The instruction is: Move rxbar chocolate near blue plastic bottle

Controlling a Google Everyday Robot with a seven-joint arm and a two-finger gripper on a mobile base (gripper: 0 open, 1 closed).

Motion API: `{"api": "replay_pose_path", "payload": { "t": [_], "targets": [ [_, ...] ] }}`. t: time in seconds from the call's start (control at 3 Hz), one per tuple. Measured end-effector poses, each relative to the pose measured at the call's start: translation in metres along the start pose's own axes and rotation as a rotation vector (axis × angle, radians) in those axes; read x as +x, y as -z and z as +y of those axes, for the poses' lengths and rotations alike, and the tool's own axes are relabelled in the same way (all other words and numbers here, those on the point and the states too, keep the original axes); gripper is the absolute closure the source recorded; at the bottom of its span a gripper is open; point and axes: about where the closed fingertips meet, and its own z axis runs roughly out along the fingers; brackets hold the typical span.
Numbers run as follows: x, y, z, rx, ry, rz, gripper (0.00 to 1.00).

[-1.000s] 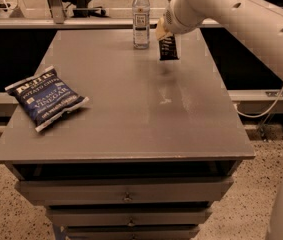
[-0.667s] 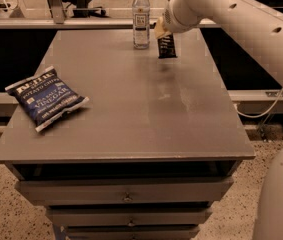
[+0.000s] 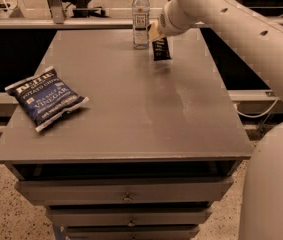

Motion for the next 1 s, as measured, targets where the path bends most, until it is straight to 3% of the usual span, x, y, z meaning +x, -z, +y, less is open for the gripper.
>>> {"api": "replay_pose_path", "payload": {
  "t": [0.33, 1.0],
  "targets": [
    [0.002, -0.015, 0.002, -0.016, 0.017, 0.01, 1.0],
    [0.003, -0.033, 0.002, -0.023, 0.02, 0.029, 0.59]
  ]
}}
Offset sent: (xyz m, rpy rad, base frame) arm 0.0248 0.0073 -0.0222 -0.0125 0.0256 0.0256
